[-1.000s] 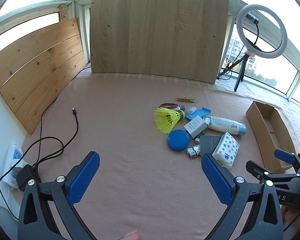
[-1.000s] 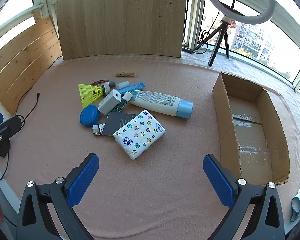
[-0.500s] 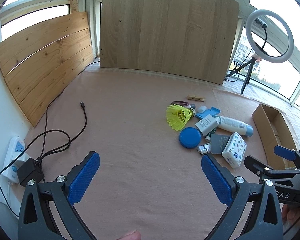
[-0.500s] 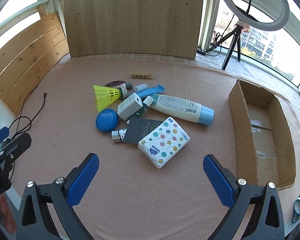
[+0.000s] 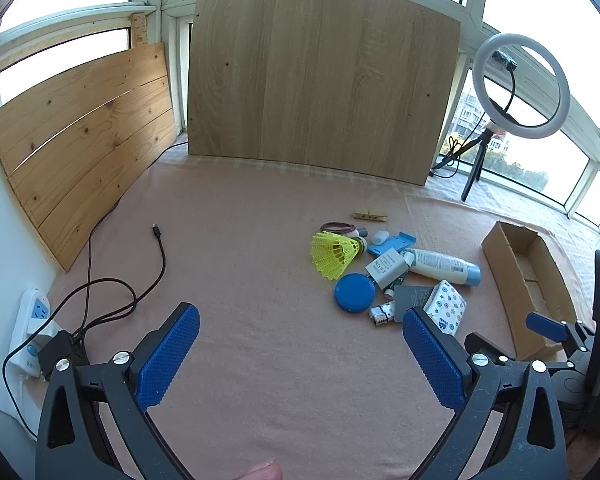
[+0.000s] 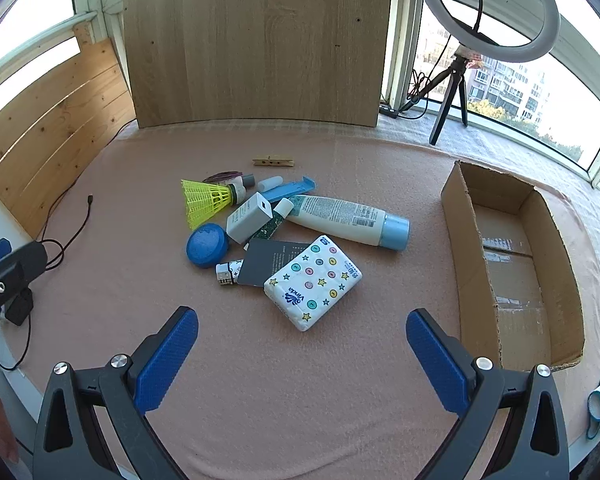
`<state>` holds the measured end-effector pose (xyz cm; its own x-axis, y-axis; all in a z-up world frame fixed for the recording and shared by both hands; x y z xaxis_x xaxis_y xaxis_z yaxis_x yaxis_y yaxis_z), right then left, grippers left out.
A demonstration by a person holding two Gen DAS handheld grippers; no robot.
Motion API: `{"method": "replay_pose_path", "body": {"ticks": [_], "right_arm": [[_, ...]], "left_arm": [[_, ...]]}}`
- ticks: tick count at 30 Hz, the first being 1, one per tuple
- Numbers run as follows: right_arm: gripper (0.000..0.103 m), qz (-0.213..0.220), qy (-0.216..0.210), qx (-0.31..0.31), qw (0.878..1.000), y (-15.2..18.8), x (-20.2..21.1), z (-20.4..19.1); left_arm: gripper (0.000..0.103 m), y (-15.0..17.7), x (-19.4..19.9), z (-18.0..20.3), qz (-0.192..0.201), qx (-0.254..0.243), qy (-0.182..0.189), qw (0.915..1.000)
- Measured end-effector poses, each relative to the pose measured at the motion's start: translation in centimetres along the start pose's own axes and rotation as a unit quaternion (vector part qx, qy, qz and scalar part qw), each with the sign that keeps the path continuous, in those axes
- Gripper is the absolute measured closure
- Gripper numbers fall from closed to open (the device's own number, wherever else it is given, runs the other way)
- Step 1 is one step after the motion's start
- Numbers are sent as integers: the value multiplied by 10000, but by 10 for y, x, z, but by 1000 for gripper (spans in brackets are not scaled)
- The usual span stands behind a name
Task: Organize objects
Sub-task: 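Move the right tool toward the Vinda tissue pack, then close the right gripper on the Vinda tissue pack and lift it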
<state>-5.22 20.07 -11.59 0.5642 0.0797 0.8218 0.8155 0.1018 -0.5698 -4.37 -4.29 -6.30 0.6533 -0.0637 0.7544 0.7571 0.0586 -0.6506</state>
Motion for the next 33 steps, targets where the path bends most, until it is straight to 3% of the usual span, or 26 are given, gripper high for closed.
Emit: {"method": "replay_pose_path", "body": {"ticks": [13, 22, 26, 28, 29, 30, 31, 33], "right_arm": [[1, -558, -201, -484, 9971, 3, -47, 8], [1, -1041, -525, -1586, 9804, 3, -93, 30], [1, -1106, -448, -1619, 9796, -3, -109, 31], [14, -1179, -633, -1705, 9762, -1, -115, 31], [16, -1222, -679, -1693, 9756, 1, -117, 31], [25, -1149, -642, -1602, 9783, 1, -115, 32], [42, -1126, -613, -1453, 9810, 3, -113, 31], [50, -1104, -710, -1218, 9838, 5, -108, 27]], "left_arm": [[0, -12, -5, -13, -42, -34, -289, 9996], [0, 6, -33, -28, -340, 45, -462, 9983], [0, 13, -42, -31, -417, 116, -445, 9981], [0, 15, -43, -32, -415, 116, -437, 9981], [0, 16, -44, -32, -390, 128, -399, 9984], [0, 17, -46, -32, -367, 127, -367, 9986], [0, 18, -47, -32, -354, 110, -347, 9987], [0, 22, -49, -31, -292, 43, -242, 9993]]}}
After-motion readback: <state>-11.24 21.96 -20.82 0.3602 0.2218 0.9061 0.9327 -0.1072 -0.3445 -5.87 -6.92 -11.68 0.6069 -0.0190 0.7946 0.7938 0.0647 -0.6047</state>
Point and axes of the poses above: each gripper's, at about its wrist camera, not at the fingertips, and x roughly against the way its jaws point, z to its right, y to its underside, the point moved 6 cm from there along -x, roughly the way its jaws point, and after that the axes turned 1 degree about -x, right-handed, at the moved point
